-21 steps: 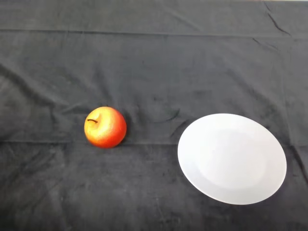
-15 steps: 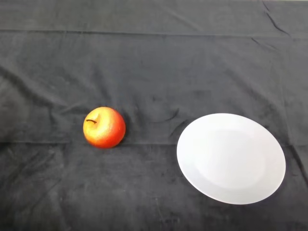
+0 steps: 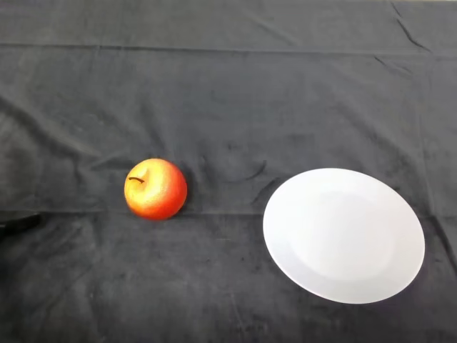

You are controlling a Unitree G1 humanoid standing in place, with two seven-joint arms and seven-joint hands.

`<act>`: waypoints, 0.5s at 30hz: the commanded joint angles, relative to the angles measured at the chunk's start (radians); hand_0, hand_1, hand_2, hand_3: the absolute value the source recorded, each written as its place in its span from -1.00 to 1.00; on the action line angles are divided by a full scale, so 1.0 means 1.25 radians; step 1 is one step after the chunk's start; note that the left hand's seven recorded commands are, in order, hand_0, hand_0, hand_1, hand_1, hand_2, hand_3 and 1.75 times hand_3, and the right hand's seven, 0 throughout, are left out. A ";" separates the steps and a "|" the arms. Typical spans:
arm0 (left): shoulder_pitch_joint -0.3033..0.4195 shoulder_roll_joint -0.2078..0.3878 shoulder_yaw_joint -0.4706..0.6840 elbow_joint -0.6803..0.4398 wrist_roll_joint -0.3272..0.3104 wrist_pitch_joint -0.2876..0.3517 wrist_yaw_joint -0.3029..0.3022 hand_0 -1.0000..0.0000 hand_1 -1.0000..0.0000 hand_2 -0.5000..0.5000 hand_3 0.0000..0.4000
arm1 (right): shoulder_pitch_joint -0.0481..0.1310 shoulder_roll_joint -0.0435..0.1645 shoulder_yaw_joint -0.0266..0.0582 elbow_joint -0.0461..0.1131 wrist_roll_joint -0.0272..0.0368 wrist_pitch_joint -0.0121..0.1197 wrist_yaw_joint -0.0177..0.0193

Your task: Move the apple to the plate

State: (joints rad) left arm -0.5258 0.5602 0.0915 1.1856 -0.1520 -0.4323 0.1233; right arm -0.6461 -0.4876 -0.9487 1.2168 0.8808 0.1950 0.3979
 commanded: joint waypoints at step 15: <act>-0.043 -0.079 -0.056 -0.043 0.065 -0.038 -0.056 1.00 1.00 0.00 -1.00 | -0.009 -0.012 -0.0014 -0.008 0.0140 -0.006 -0.0020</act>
State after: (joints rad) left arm -0.5409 0.4654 0.0485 1.1814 -0.0847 -0.4654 0.0609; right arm -0.6461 -0.4876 -0.9486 1.2168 0.8808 0.1950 0.3978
